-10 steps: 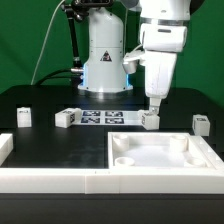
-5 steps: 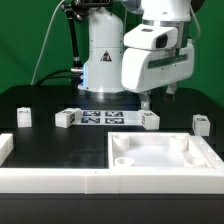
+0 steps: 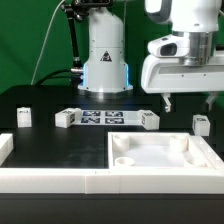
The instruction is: Assemble one leg
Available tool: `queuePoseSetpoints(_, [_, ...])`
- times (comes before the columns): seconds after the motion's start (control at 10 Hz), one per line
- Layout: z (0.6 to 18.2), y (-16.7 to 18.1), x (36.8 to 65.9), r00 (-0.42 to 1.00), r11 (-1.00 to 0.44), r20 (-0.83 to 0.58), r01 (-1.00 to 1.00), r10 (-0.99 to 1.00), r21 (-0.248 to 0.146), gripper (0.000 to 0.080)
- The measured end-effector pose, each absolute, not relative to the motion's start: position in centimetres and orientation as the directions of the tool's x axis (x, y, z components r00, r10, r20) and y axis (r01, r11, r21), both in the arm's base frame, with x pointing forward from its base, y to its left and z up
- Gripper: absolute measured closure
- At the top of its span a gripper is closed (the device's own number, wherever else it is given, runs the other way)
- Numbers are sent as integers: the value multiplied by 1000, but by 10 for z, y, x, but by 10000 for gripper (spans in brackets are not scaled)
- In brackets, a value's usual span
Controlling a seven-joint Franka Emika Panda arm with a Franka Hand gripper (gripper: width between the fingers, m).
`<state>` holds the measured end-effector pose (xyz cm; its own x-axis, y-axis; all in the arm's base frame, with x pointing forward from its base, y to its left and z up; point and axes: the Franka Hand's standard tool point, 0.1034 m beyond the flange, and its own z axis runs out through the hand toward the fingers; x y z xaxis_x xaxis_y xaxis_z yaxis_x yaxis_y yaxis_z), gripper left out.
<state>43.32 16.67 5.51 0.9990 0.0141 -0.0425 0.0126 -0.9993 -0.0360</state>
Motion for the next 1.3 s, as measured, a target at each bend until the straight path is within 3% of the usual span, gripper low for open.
queuePoseSetpoints(0.3, [53, 181, 431, 976, -976, -57, -213, -210, -51, 150])
queuePoseSetpoints(0.7, [49, 177, 423, 988, -991, -100, -122, -117, -47, 150])
queuePoseSetpoints(0.8, [49, 182, 416, 979, -993, -177, -109, -101, -36, 150])
queuePoseSetpoints(1.0, [50, 190, 419, 938, -992, -335, -112, -89, -50, 150])
queuePoseSetpoints(1.3, [47, 196, 418, 857, -994, -510, -103, -75, -25, 150])
